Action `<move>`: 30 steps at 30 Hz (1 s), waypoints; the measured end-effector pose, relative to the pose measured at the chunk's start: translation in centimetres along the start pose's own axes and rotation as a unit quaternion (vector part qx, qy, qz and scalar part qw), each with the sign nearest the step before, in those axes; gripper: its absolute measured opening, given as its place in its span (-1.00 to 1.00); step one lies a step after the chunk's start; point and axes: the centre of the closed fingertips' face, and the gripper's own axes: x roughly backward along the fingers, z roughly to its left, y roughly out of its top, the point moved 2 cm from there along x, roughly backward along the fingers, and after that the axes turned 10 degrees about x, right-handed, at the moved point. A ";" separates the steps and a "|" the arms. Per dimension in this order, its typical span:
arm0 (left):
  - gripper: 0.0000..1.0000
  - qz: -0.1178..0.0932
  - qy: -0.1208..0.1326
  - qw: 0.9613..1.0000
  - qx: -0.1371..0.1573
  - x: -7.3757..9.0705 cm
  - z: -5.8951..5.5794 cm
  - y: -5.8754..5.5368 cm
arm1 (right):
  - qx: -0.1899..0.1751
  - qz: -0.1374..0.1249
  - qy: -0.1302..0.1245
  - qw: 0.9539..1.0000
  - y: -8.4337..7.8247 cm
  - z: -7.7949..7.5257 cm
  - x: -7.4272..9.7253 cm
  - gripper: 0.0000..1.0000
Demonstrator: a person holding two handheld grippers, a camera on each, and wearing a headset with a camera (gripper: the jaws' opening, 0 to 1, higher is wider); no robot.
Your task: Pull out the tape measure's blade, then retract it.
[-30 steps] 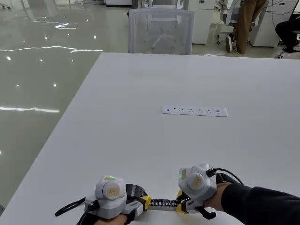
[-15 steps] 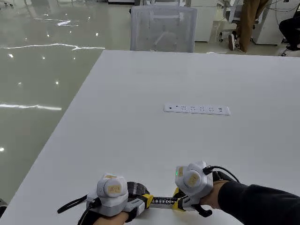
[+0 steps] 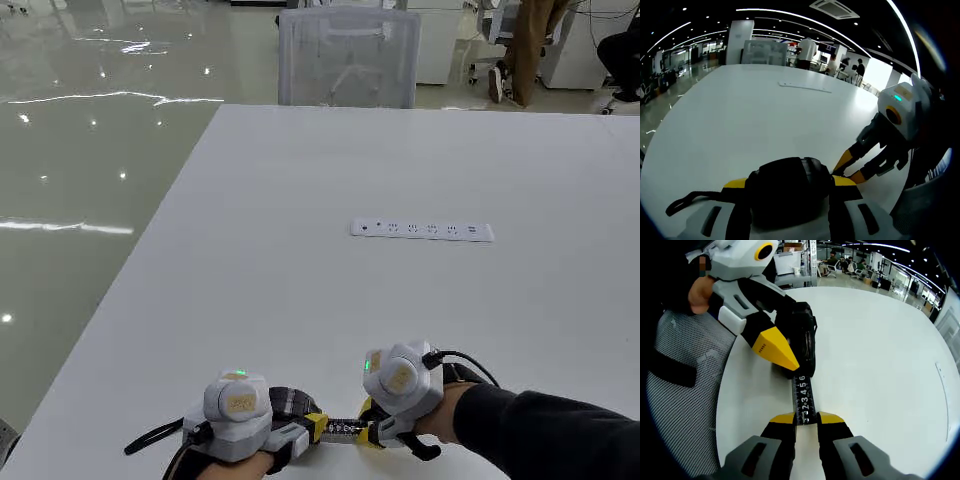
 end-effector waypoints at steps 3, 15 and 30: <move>0.16 0.001 -0.001 1.000 0.000 0.0 0.0 0.0 | -0.001 -0.002 0.000 1.000 0.2 0.0 -0.2 -0.75; 0.15 0.004 -0.001 1.000 -0.005 0.0 -0.1 -0.1 | 0.007 -0.008 0.001 1.000 0.7 0.3 -0.5 -0.74; 0.17 0.002 -0.003 1.000 -0.007 0.0 -0.1 0.0 | 0.001 -0.020 -0.005 1.000 0.2 0.6 -0.1 -0.75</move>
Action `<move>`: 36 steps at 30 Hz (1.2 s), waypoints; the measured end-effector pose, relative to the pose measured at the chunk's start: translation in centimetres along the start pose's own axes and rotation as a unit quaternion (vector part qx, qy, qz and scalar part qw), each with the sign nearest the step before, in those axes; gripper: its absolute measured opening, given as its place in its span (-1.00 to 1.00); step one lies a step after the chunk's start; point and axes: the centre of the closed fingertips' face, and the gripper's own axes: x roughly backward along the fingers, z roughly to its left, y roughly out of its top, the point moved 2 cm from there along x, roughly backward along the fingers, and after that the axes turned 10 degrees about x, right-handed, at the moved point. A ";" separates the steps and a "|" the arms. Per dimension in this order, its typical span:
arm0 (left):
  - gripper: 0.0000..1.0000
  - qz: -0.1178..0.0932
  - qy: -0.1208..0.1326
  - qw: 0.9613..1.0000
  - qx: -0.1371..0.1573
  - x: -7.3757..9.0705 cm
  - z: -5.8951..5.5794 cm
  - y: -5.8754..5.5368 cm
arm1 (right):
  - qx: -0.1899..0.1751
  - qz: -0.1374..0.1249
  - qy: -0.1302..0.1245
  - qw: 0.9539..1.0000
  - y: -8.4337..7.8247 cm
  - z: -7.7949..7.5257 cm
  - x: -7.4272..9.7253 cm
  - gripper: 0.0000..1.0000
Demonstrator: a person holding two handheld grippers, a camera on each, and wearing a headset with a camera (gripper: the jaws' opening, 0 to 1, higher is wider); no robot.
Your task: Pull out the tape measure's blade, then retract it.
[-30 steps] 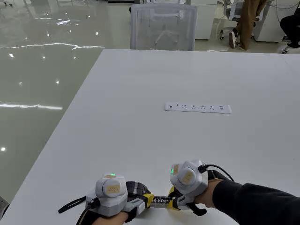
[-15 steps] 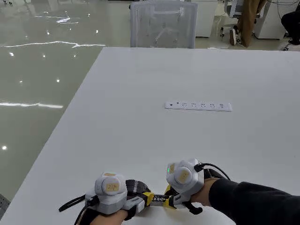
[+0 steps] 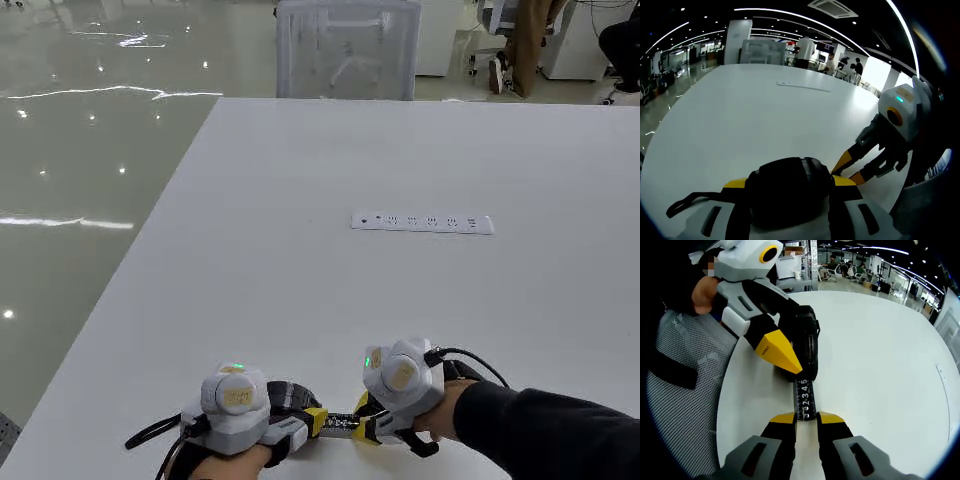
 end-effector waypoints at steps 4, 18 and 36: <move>0.20 -0.015 0.002 1.000 0.006 0.1 -0.1 0.0 | -0.004 0.002 0.001 1.000 0.1 0.0 -0.1 -0.76; 0.17 0.007 0.021 1.000 -0.007 0.0 0.0 -0.3 | -0.002 0.005 -0.003 1.000 0.1 0.0 -0.1 -0.76; 0.15 0.008 0.004 1.000 0.015 0.1 0.2 -0.2 | 0.006 -0.007 -0.007 1.000 1.2 -0.1 -0.7 -0.76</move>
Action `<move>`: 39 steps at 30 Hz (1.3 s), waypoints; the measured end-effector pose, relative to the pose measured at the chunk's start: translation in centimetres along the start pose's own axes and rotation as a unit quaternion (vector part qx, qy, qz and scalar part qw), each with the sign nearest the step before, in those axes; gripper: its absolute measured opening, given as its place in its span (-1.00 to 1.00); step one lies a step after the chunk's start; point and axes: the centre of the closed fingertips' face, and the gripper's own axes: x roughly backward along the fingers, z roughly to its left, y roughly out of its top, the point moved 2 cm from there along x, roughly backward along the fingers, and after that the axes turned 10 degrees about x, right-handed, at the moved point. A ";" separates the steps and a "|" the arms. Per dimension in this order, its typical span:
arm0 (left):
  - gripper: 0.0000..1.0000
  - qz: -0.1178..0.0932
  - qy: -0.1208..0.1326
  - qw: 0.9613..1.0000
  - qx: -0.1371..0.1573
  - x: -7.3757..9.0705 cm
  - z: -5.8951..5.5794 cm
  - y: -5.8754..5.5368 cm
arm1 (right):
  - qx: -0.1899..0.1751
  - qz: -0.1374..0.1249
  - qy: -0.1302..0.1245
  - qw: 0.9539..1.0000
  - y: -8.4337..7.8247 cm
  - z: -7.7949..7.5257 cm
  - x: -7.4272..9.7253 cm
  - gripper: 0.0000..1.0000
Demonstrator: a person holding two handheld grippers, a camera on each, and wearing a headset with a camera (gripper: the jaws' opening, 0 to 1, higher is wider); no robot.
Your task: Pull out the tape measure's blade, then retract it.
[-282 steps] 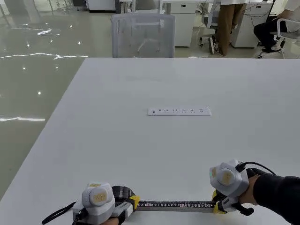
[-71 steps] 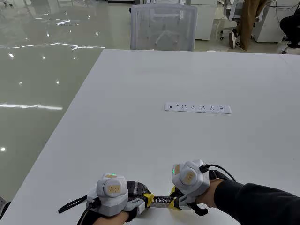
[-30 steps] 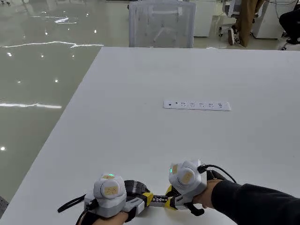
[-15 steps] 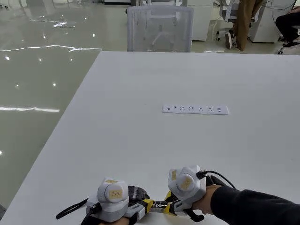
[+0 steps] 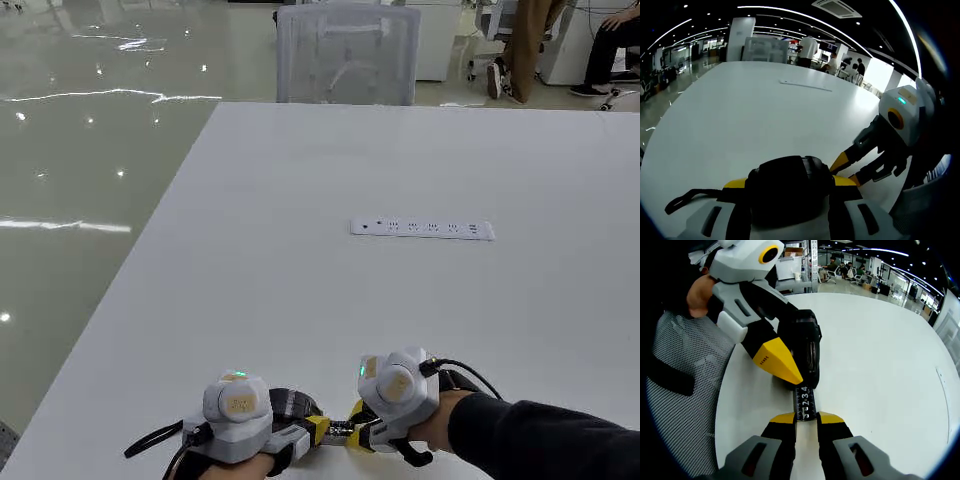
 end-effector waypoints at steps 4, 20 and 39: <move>0.15 0.000 -0.001 1.000 0.001 0.0 0.0 0.0 | 0.002 -0.005 -0.001 1.000 0.2 0.0 -0.3 -0.76; 0.15 0.002 -0.005 1.000 0.006 -0.1 0.1 0.0 | -0.006 -0.019 0.003 1.000 1.3 0.0 -1.0 -0.78; 0.15 0.001 -0.010 1.000 0.006 0.0 0.0 0.1 | 0.009 -0.021 0.010 1.000 2.2 -0.1 -1.8 -0.77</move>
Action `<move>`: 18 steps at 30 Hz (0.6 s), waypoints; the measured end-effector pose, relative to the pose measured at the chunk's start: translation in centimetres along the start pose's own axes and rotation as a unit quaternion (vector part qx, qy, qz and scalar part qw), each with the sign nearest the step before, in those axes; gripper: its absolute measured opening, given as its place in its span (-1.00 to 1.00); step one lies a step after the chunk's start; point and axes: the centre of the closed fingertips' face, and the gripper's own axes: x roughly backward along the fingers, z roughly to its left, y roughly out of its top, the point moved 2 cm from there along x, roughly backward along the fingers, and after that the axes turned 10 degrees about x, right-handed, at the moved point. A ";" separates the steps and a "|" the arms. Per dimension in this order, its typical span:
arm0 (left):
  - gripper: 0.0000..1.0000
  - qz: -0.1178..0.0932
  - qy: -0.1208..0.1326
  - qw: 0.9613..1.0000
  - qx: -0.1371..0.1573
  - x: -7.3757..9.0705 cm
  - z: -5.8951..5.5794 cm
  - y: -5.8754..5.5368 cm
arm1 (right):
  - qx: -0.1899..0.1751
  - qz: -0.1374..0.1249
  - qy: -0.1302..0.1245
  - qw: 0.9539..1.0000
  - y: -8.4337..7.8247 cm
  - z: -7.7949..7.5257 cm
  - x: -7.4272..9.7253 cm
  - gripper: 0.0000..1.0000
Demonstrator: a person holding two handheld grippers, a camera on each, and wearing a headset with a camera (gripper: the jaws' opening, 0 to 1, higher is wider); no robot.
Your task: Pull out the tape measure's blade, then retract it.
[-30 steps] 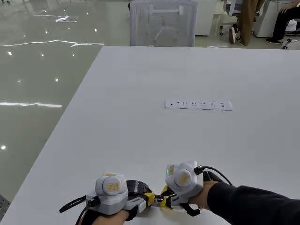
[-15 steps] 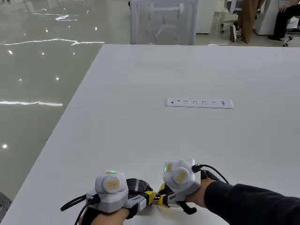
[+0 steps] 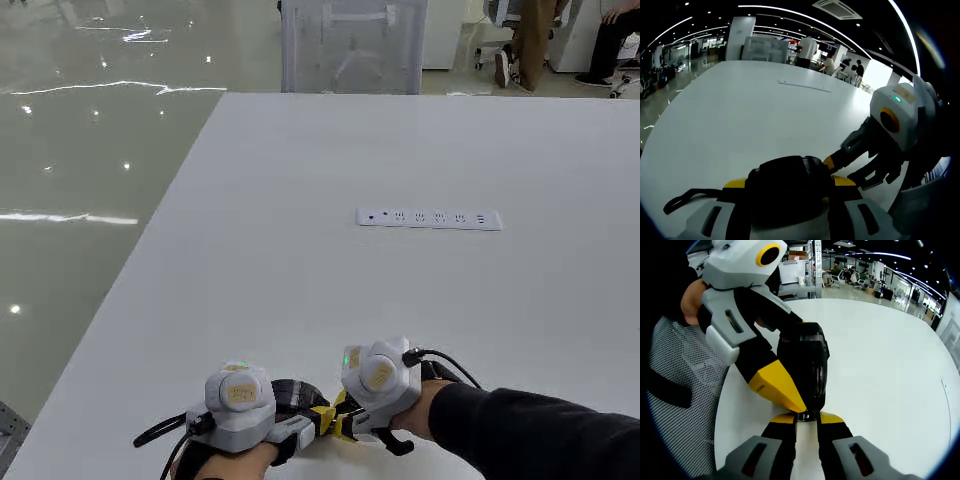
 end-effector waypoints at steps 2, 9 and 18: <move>0.15 0.000 0.000 1.000 -0.001 0.0 0.0 0.0 | 0.001 -0.001 0.000 1.000 0.0 0.0 0.0 -0.76; 0.16 -0.001 0.000 1.000 -0.001 0.0 0.0 0.1 | -0.003 -0.004 -0.001 1.000 0.0 -0.1 0.0 -0.76; 0.16 -0.002 -0.002 1.000 -0.003 -0.1 0.0 0.1 | -0.007 -0.007 -0.005 1.000 0.0 0.0 0.0 -0.75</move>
